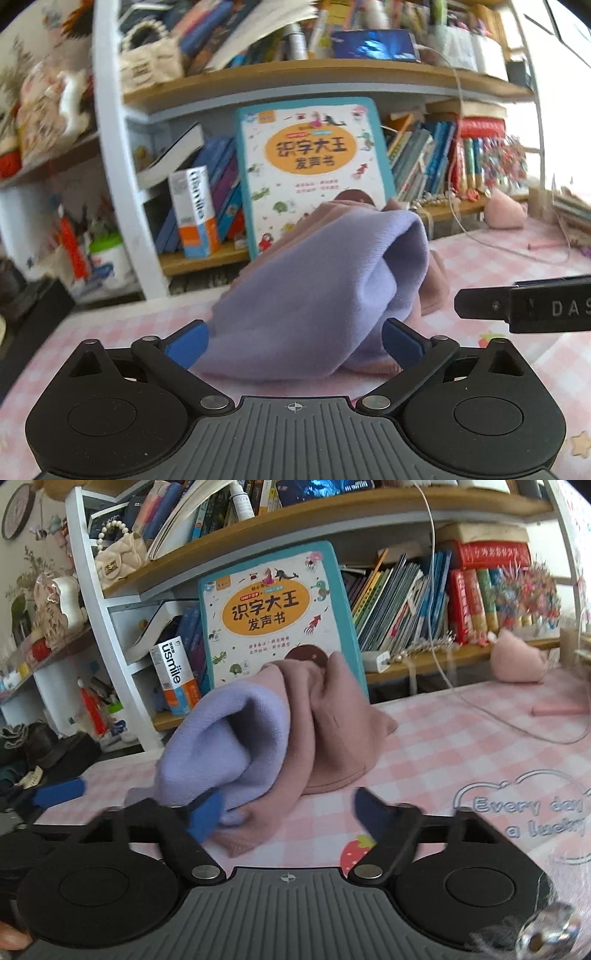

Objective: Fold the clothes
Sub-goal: 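Grasp the lavender sleeve with the left tool while the right tool grasps the pink body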

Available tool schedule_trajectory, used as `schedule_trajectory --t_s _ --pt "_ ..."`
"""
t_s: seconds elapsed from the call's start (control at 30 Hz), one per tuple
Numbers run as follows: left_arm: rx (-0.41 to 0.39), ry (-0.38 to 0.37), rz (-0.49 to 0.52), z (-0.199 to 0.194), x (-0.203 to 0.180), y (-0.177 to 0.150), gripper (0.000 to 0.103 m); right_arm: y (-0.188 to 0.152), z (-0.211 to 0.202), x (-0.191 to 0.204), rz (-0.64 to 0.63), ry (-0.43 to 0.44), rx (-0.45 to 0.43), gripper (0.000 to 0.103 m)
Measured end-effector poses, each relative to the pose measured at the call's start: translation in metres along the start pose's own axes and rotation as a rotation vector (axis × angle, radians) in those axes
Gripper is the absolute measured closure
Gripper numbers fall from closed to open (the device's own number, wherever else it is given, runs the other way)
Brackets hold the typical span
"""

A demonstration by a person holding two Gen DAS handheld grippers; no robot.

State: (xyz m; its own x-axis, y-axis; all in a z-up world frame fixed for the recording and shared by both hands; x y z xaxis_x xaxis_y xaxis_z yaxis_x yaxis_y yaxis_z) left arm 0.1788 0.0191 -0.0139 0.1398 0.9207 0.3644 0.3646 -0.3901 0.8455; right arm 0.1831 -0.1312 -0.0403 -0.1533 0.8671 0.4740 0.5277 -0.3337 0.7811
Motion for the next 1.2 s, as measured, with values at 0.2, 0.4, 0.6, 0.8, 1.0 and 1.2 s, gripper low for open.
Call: schedule_trajectory --t_s 0.2,0.4,0.6,0.8,1.0,1.2 --pt "0.025 -0.015 0.063 0.032 -0.015 0.003 0.025 -0.003 0.008 -0.003 0.044 0.010 0.049 0.047" --pt "0.061 -0.059 -0.038 0.058 -0.005 0.004 0.080 -0.010 0.013 0.006 0.054 0.058 0.143 0.026" --pt "-0.121 -0.032 -0.320 0.003 0.066 0.039 0.087 -0.024 0.011 0.013 0.139 0.124 0.228 0.022" --pt "-0.265 -0.063 -0.364 -0.068 0.089 0.052 0.087 -0.041 0.019 0.035 0.082 0.140 0.245 0.022" --pt "-0.267 -0.067 -0.434 -0.097 0.110 0.035 0.087 -0.056 0.018 0.050 0.098 0.191 0.275 0.022" --pt "-0.282 -0.052 -0.476 -0.125 0.129 0.021 0.087 -0.064 0.019 0.042 0.114 0.150 0.286 0.022"
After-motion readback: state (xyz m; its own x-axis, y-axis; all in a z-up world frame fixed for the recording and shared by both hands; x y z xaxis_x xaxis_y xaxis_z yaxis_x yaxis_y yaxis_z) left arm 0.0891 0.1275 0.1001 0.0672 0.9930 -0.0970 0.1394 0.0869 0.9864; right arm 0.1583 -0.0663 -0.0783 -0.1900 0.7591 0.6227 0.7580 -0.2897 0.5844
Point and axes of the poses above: each gripper's, at about its wrist camera, not at the fingertips, and z roughly the way its jaws point, x to its left, y to its top, the point moved 10 cm from there along z, roughly the way its jaws point, and after that the axes turned 12 degrees about z, right-handed, at the moved point
